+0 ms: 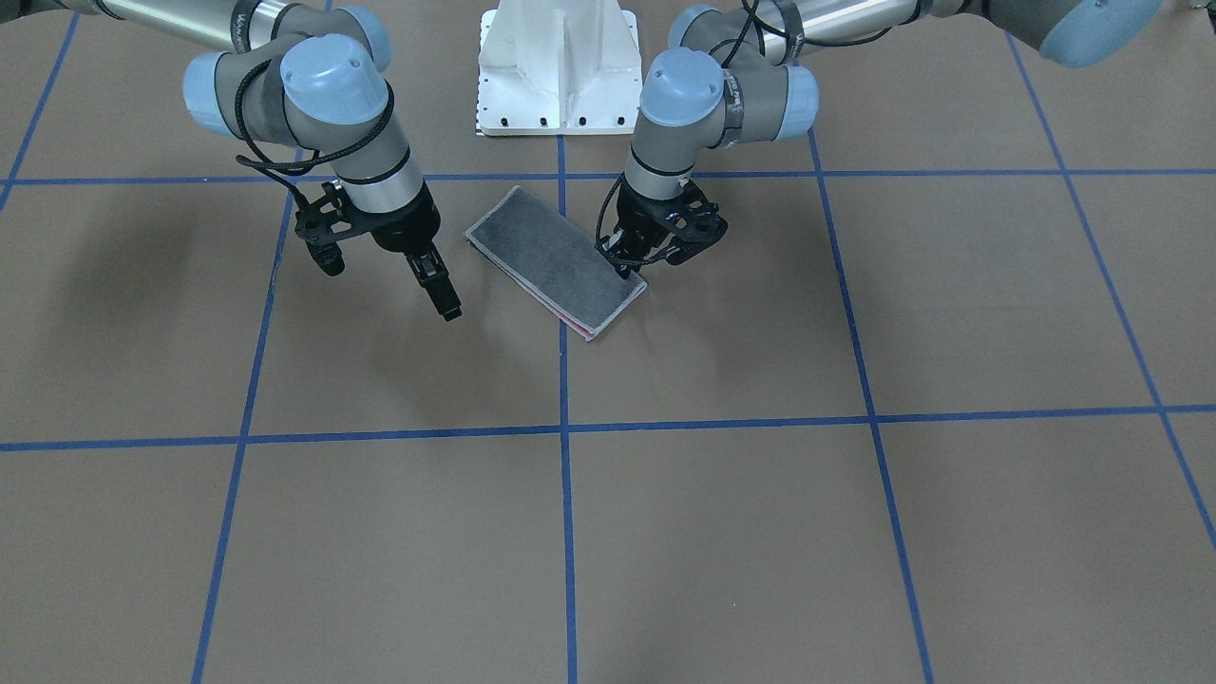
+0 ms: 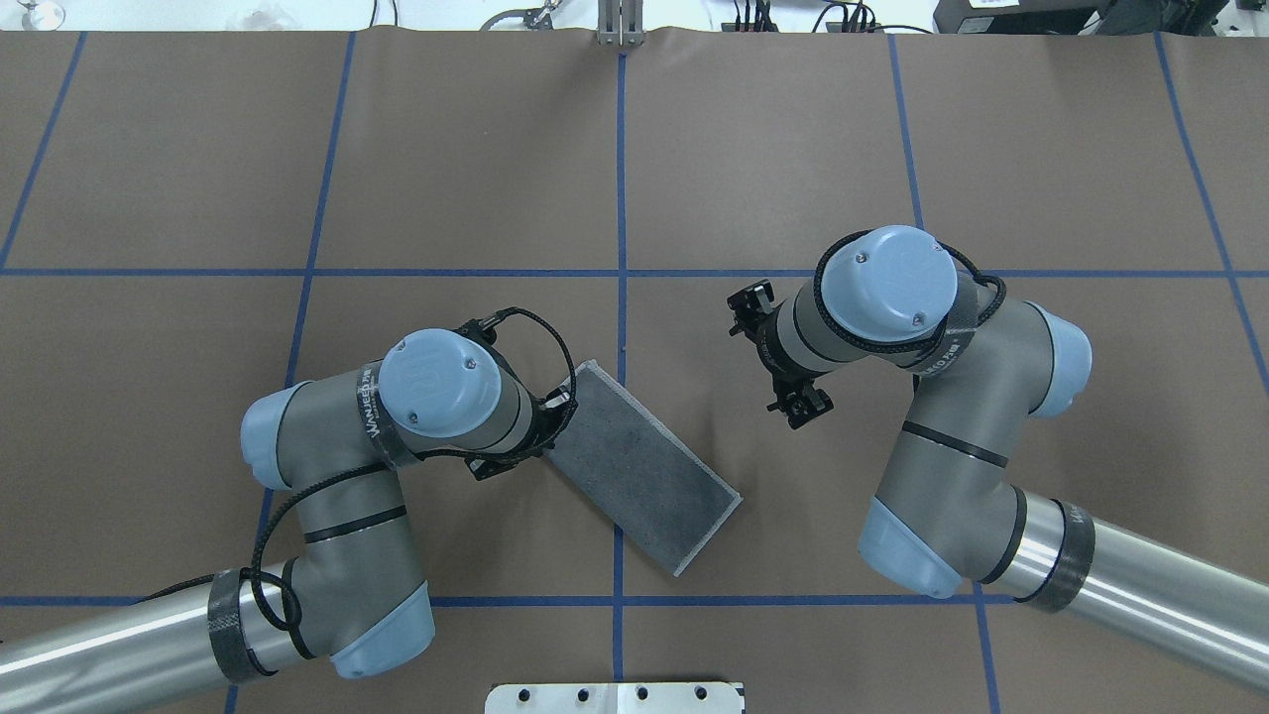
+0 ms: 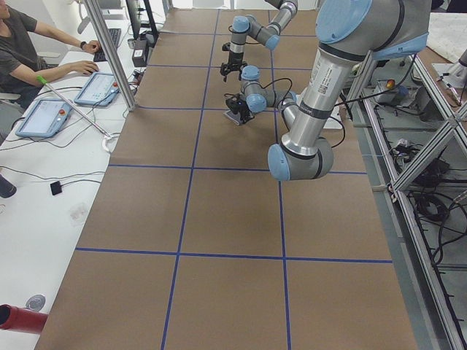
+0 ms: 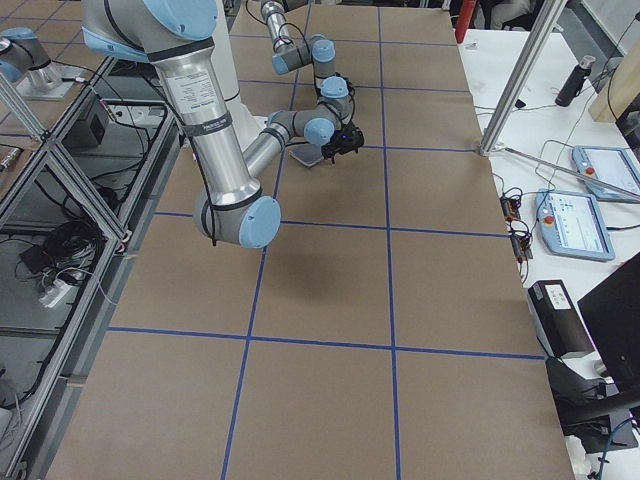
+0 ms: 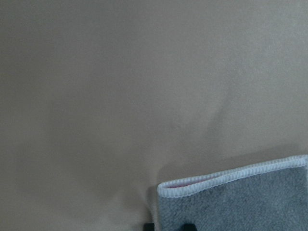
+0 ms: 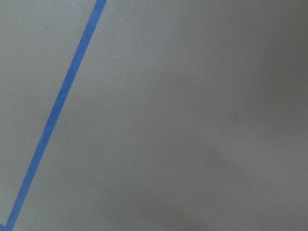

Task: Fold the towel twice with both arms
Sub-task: 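Release the towel with the right gripper and raise it away, then pull the towel strip upright with the left gripper while the right gripper waits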

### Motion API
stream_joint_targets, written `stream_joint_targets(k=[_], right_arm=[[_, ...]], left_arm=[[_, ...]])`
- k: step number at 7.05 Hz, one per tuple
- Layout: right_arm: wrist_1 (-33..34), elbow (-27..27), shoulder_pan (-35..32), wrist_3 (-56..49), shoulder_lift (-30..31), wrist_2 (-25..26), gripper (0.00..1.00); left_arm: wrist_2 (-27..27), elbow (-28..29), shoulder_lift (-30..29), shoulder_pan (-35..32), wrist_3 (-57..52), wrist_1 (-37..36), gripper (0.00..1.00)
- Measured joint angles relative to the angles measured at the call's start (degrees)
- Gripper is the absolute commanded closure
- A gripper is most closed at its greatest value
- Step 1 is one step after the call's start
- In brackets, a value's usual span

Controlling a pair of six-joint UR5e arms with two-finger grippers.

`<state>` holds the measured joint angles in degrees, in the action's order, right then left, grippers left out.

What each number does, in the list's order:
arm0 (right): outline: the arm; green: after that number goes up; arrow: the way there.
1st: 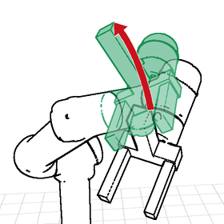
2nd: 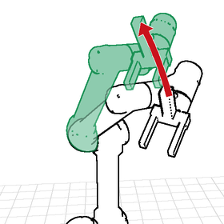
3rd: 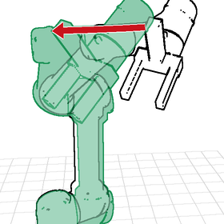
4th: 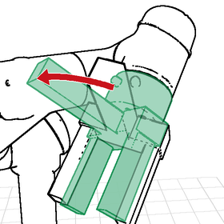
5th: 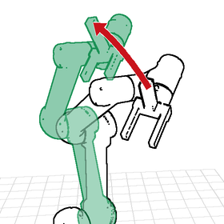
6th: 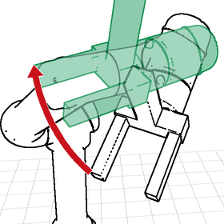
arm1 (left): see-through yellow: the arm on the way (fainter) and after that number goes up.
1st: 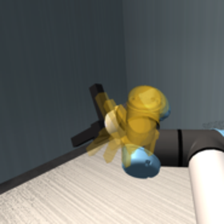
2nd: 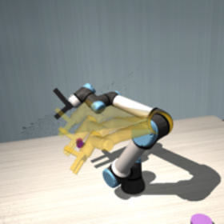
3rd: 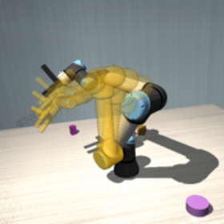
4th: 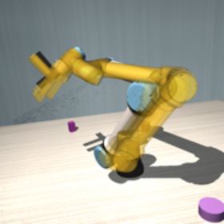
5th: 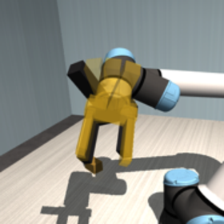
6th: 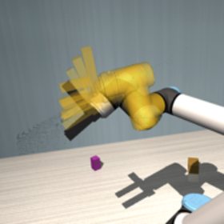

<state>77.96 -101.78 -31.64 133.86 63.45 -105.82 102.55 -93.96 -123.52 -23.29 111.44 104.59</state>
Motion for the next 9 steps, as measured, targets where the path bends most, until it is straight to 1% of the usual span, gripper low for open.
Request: stream_joint_targets(k=[4, 6, 7, 9], right_arm=[[0.00, -0.01, -0.39, 0.00, 0.03, -0.02, 0.00], [0.00, -0.07, -1.43, -0.06, 0.30, -0.23, 0.00], [0.00, -0.08, -2.10, -0.10, 0.46, -0.41, 0.00], [0.08, -0.09, -3.21, -0.30, 0.59, -0.72, 0.00]], left_arm=[[0.03, -0.32, -0.52, -0.78, -0.62, 0.19, 1.00], [0.16, 0.16, -2.39, -3.68, -4.85, 0.83, 1.00], [0.18, 1.77, -3.52, -5.33, -6.89, 1.84, 1.00], [0.25, 9.34, -7.47, -8.31, -9.13, 7.34, 1.00]])
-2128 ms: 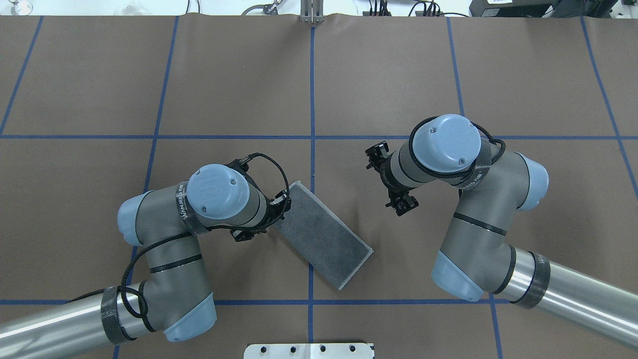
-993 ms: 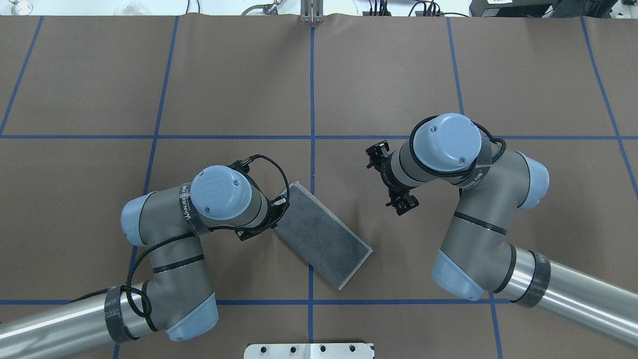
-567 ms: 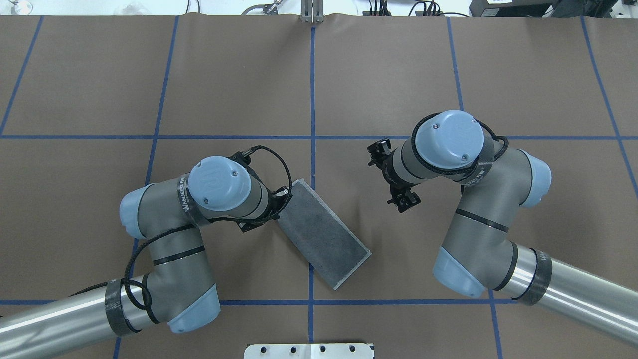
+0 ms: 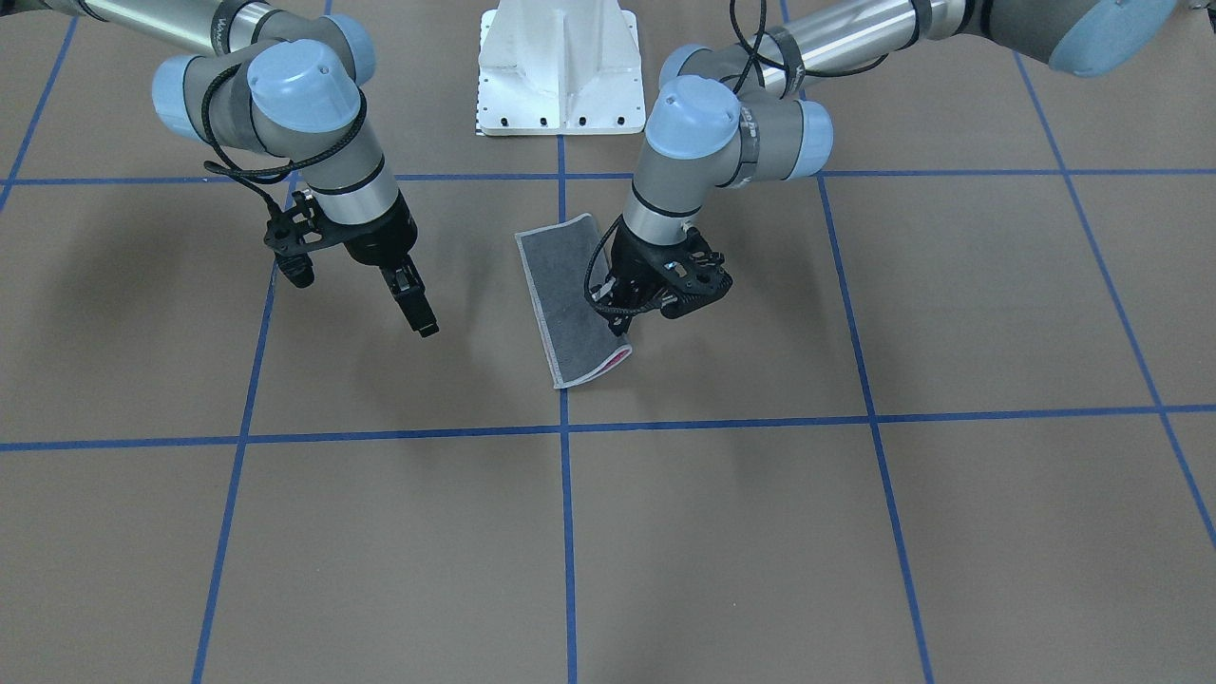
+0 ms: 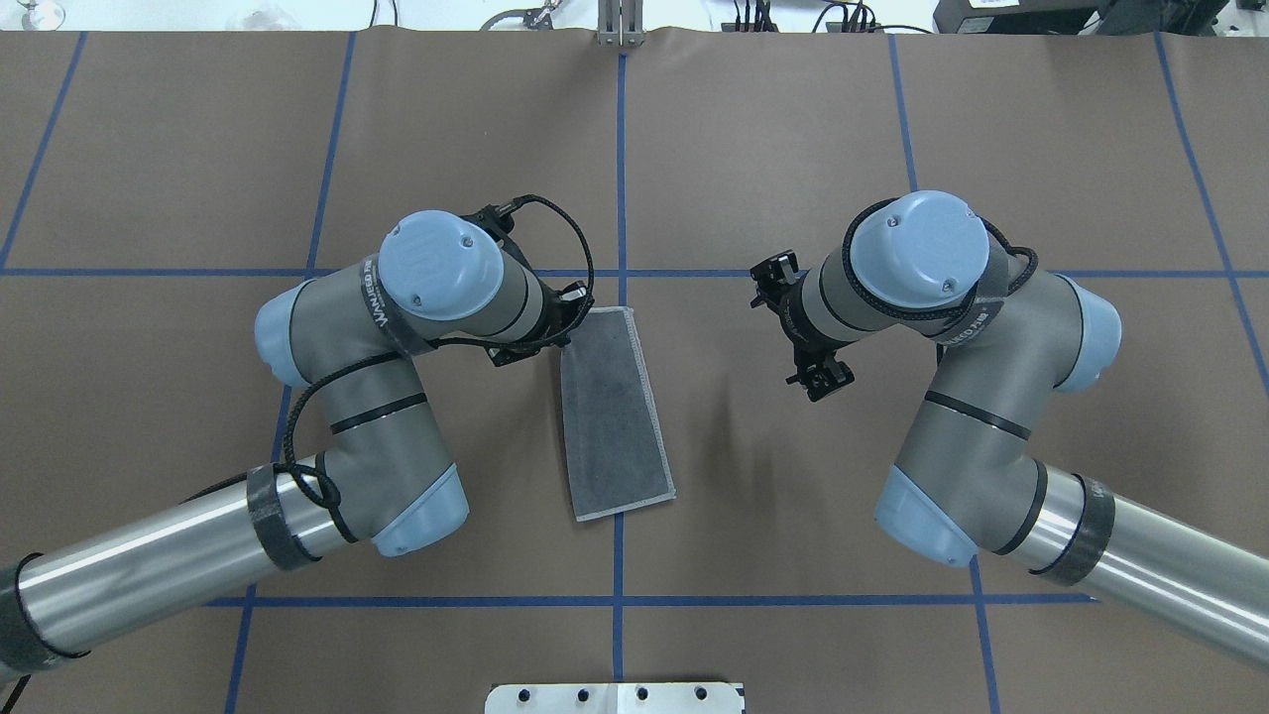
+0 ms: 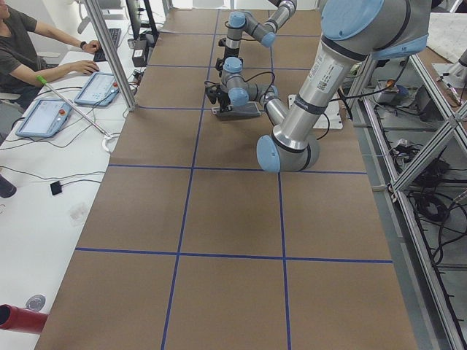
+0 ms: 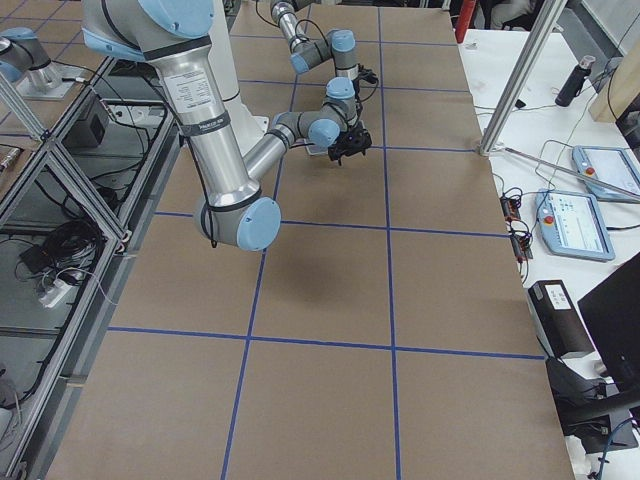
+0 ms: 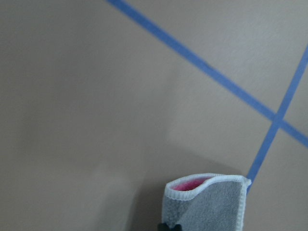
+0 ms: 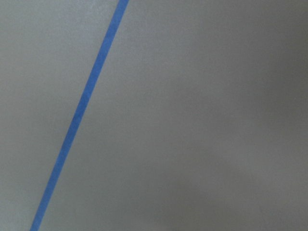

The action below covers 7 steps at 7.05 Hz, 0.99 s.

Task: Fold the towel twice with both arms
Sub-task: 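Pull the towel strip upright with the left gripper while the right gripper waits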

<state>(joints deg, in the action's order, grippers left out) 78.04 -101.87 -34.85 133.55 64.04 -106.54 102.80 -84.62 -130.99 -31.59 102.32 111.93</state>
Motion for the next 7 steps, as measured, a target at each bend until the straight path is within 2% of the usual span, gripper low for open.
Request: stream_joint_targets(k=[1, 3, 4, 5, 7], right_arm=[[0.04, 0.01, -0.25, -0.10, 0.05, -0.04, 0.00], [0.07, 0.08, -0.36, -0.53, 0.13, -0.01, 0.00], [0.09, 0.11, -0.39, -0.79, 0.17, 0.01, 0.00], [0.09, 0.14, -0.39, -0.93, 0.19, 0.04, 0.00], [0.04, 0.17, -0.65, -1.04, 0.19, 0.19, 0.00]], left_arm=[[0.02, 3.22, -1.70, -1.03, -0.67, 2.25, 0.94], [0.03, 6.57, -3.85, -2.95, -2.14, 4.17, 0.58], [0.03, 8.11, -5.01, -3.85, -3.32, 4.62, 0.16], [0.16, 9.59, -6.21, -4.75, -4.05, 5.04, 0.09], [1.43, 10.01, -6.79, -5.89, -4.53, 4.95, 0.10]])
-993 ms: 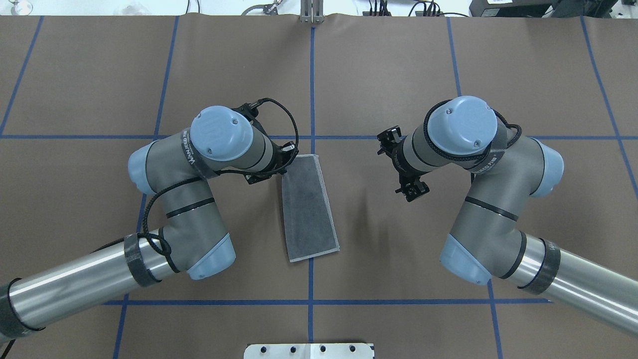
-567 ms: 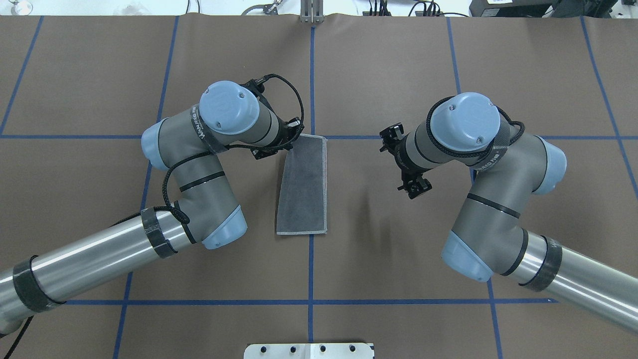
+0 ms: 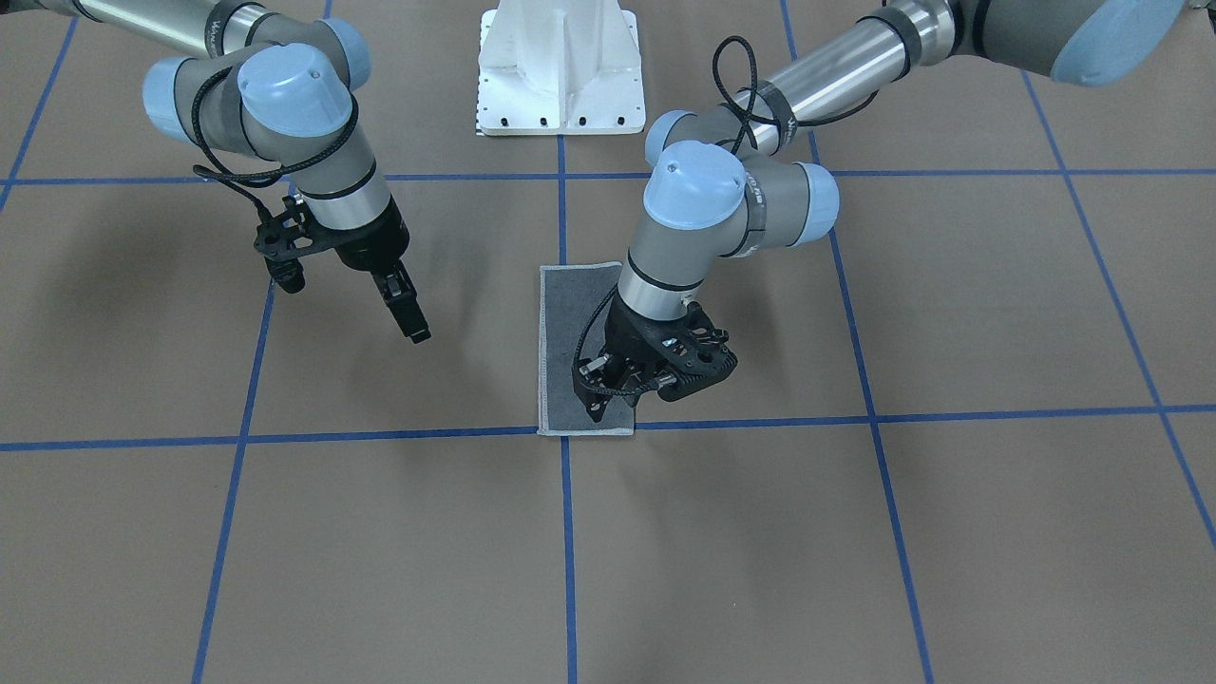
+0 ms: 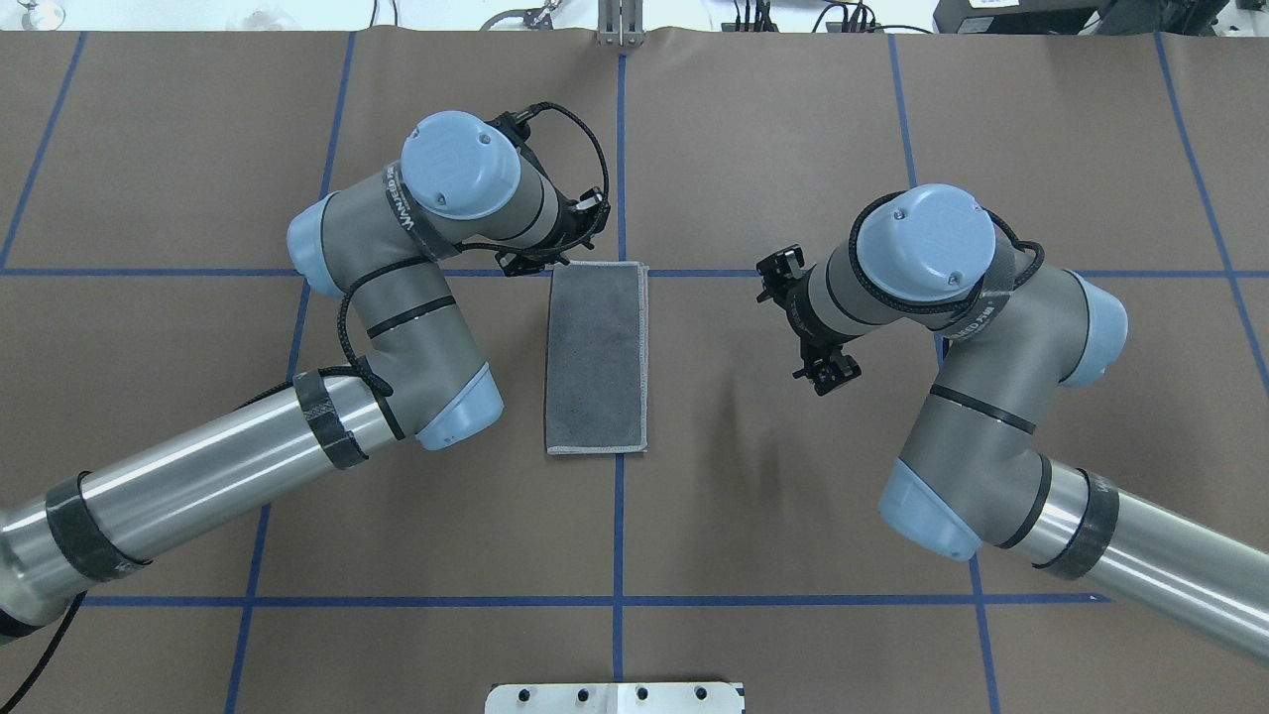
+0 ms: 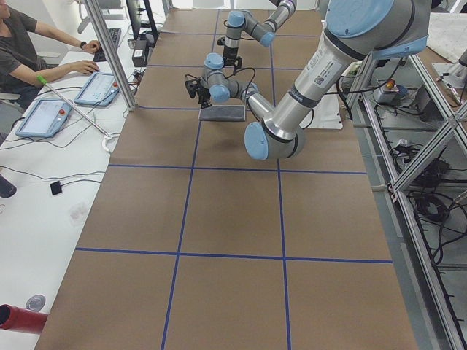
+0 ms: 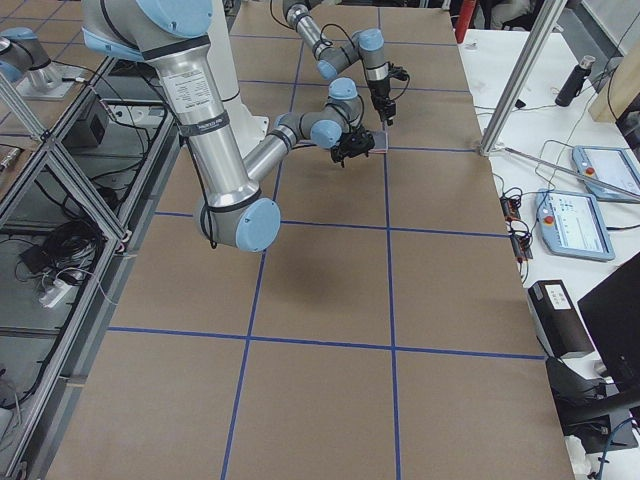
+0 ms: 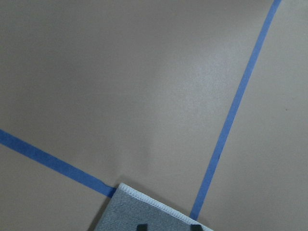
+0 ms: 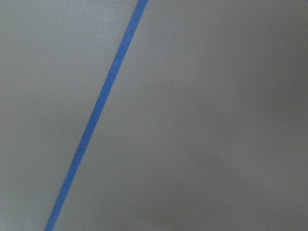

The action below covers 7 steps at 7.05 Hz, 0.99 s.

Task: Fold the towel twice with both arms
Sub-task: 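Pull the towel strip upright with the left gripper while the right gripper waits, then lower the left gripper onto the strip's end nearest the robot and grasp it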

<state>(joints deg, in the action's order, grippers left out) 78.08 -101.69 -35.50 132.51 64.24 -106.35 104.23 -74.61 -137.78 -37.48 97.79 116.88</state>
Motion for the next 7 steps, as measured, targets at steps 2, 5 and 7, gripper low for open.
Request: stream_joint_targets(k=[2, 5, 7], right_arm=[[-0.13, -0.05, -0.71, -0.02, -0.12, -0.03, 0.00], [-0.21, -0.28, -3.03, -5.40, -0.42, -1.80, 0.00], [-0.02, -0.09, -6.90, -17.21, 0.04, -8.36, 0.00]], left_arm=[[2.68, -3.11, 2.38, 0.52, 3.53, -0.22, 0.01], [2.47, -15.21, 12.71, 5.40, 13.06, -0.68, 0.01], [-1.31, -20.19, 16.01, 9.45, 18.30, -3.65, 0.32]])
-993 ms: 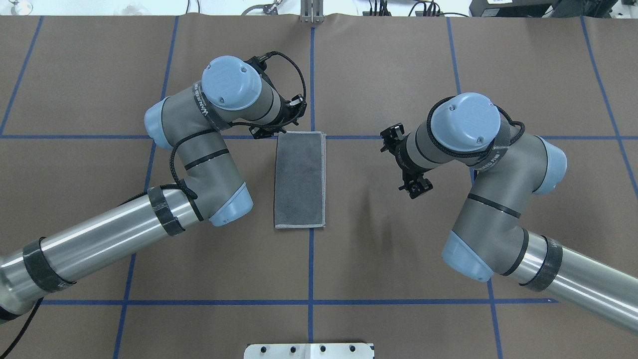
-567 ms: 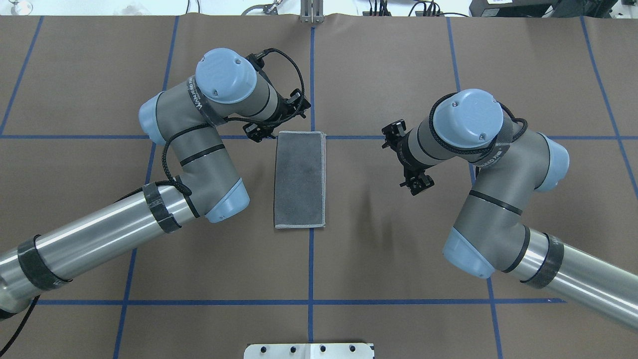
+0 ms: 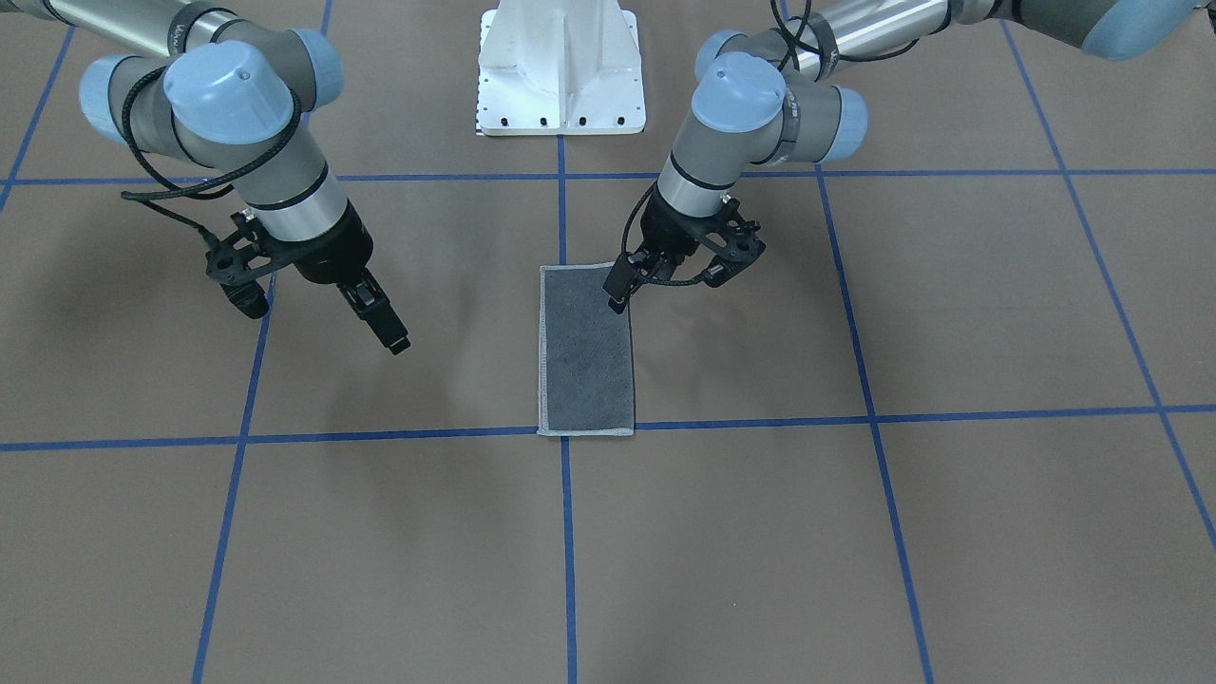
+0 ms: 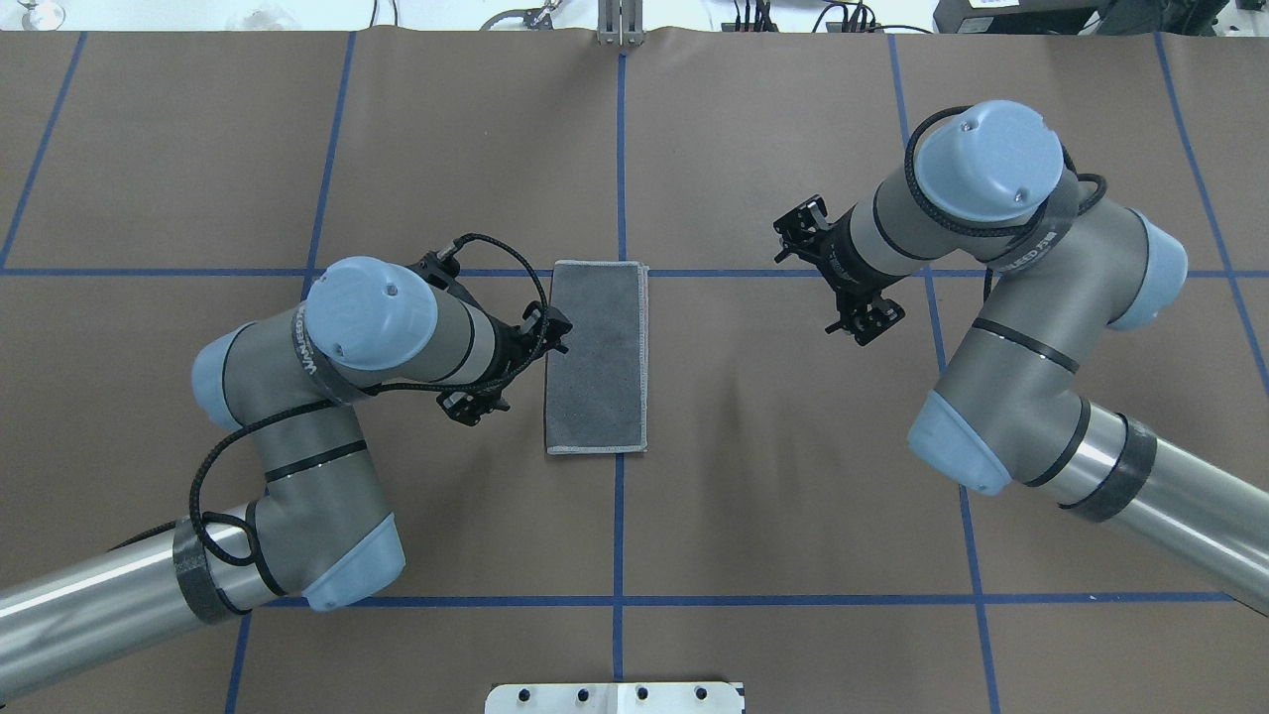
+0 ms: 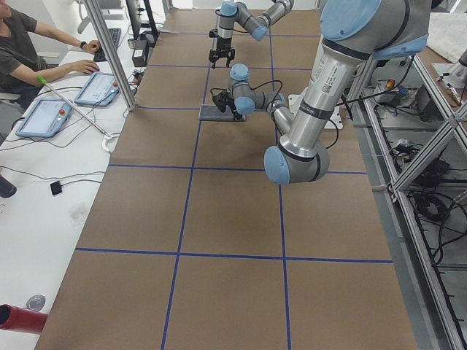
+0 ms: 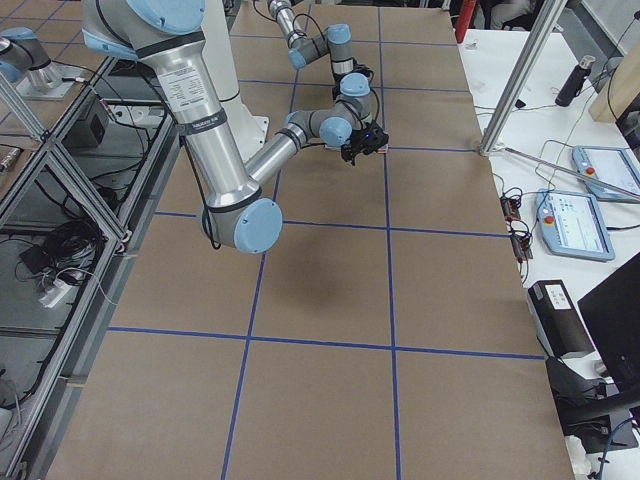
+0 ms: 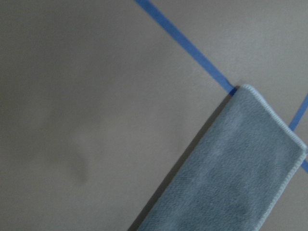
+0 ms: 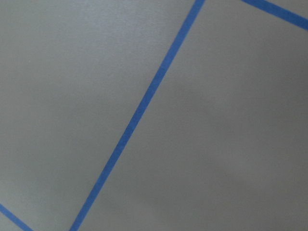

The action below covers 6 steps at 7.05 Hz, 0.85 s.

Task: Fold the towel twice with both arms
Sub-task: 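Lower the left gripper onto the strip's end nearest the robot and grasp it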

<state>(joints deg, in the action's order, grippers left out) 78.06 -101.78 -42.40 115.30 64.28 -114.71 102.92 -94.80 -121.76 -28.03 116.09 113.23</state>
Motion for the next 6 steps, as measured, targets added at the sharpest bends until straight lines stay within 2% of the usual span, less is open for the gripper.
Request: stream_joint_targets(k=[1, 3, 6], right_arm=[[0.15, 0.05, -1.27, -3.93, 0.45, -2.19, 0.00], [0.26, -0.02, -2.07, -6.20, 0.79, -3.46, 0.00], [0.39, -0.24, -2.16, -6.38, 0.77, -3.67, 0.00]], left_arm=[[-1.46, -0.50, 0.35, 1.93, 2.31, -0.77, 0.39], [-3.82, -0.47, 0.30, 5.68, 4.82, -1.17, 0.53], [-4.55, -0.23, 0.33, 6.98, 5.03, -1.25, 0.55]])
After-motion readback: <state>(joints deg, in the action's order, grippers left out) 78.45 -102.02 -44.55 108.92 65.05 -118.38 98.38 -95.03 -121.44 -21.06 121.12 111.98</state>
